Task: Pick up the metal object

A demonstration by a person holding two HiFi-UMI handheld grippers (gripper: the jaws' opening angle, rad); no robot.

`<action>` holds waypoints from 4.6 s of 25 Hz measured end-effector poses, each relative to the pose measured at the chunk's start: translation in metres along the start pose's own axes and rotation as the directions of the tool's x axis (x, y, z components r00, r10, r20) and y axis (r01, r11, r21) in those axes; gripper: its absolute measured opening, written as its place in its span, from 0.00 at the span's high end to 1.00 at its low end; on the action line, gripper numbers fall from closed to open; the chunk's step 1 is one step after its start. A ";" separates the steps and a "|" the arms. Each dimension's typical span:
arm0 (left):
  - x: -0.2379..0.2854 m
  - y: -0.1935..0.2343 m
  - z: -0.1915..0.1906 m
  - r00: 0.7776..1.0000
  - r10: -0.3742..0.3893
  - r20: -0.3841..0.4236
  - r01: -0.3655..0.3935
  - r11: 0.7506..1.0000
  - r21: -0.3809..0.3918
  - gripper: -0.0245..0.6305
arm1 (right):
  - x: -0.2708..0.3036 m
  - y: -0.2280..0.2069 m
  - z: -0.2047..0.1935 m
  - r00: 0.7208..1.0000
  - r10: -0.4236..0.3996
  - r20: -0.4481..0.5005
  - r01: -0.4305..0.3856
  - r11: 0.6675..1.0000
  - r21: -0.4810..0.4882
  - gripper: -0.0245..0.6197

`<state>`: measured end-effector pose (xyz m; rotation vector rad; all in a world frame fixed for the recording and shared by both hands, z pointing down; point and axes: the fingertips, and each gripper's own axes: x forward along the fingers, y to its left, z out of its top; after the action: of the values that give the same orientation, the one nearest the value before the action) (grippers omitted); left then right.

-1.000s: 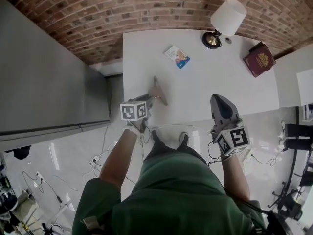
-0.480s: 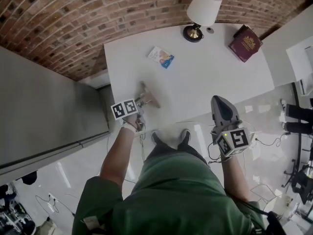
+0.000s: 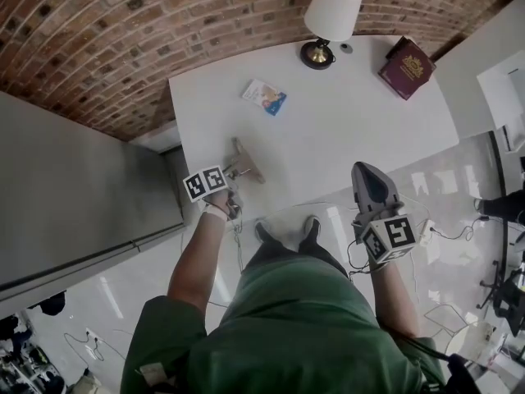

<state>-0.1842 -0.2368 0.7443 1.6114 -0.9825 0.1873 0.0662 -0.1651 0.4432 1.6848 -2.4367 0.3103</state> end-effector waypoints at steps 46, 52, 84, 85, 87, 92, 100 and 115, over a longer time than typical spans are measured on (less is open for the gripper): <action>-0.137 -0.207 0.053 0.831 -0.288 0.475 0.114 0.926 0.361 0.95 | 0.022 -0.013 0.014 0.972 0.231 0.042 -0.230 0.973 -0.030 0.96; -0.161 -0.244 0.057 0.799 -0.340 0.495 0.103 0.890 0.445 0.95 | 0.024 -0.010 0.028 0.966 0.249 0.070 -0.246 0.968 -0.056 0.96; -0.204 -0.353 0.059 0.715 -0.503 0.485 0.119 0.772 0.624 0.95 | 0.012 -0.042 0.086 0.949 0.236 0.207 -0.214 0.969 -0.126 0.96; -0.204 -0.352 0.057 0.716 -0.503 0.485 0.119 0.772 0.625 0.95 | 0.012 -0.042 0.085 0.950 0.236 0.206 -0.213 0.969 -0.124 0.96; -0.204 -0.352 0.056 0.716 -0.503 0.484 0.120 0.772 0.625 0.95 | 0.011 -0.043 0.083 0.950 0.234 0.206 -0.212 0.970 -0.121 0.96; -0.208 -0.352 0.053 0.715 -0.506 0.483 0.120 0.768 0.629 0.95 | 0.007 -0.040 0.085 0.949 0.238 0.206 -0.216 0.968 -0.126 0.96; -0.212 -0.354 0.047 0.716 -0.510 0.476 0.120 0.763 0.635 0.95 | 0.000 -0.039 0.084 0.949 0.236 0.207 -0.213 0.969 -0.129 0.96; -0.214 -0.358 0.040 0.713 -0.523 0.467 0.128 0.752 0.647 0.95 | -0.008 -0.041 0.081 0.950 0.234 0.207 -0.210 0.969 -0.132 0.96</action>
<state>-0.0929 -0.1800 0.3391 2.4968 -1.1554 -0.3956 0.1066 -0.1932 0.3663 1.4720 -2.7561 0.0151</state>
